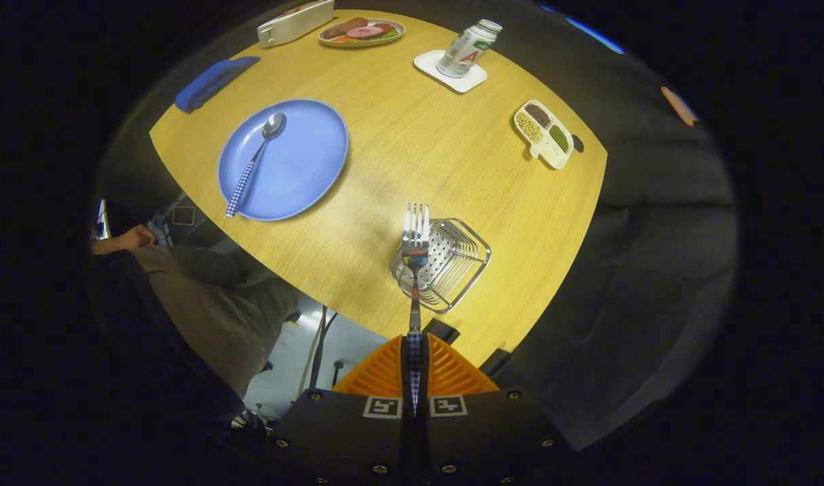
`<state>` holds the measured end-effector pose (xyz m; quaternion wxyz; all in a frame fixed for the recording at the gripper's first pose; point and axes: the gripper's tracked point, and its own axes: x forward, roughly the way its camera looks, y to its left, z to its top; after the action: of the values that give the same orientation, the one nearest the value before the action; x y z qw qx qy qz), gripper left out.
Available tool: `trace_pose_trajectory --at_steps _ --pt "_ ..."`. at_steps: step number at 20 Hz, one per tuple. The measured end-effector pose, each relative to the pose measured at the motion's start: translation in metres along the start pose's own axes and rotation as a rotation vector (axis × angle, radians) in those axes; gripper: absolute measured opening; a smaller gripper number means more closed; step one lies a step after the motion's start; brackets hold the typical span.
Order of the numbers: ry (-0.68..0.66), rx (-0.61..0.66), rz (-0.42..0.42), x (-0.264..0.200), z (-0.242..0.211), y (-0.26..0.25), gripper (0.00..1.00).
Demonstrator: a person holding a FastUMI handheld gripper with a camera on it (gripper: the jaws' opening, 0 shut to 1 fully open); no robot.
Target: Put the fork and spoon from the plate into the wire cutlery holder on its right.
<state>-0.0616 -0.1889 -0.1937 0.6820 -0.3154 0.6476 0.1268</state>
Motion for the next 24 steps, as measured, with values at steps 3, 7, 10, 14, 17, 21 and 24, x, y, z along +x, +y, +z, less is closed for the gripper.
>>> trace_pose_trajectory --at_steps 3,7,10,14,17,21,24 --pt "0.074 -0.012 -0.012 0.002 -0.019 -0.015 0.01" --pt "0.147 -0.018 -0.009 0.010 -0.027 -0.028 0.01" --pt "0.196 -0.013 0.019 0.023 -0.025 -0.030 0.01" --pt "0.239 0.004 0.039 0.037 -0.013 -0.031 0.01" --pt "0.296 0.022 0.072 0.049 -0.009 -0.028 0.01" --pt "0.349 0.035 0.108 0.064 -0.001 -0.023 0.01" --pt "0.384 0.026 0.135 0.073 0.001 -0.021 0.03"
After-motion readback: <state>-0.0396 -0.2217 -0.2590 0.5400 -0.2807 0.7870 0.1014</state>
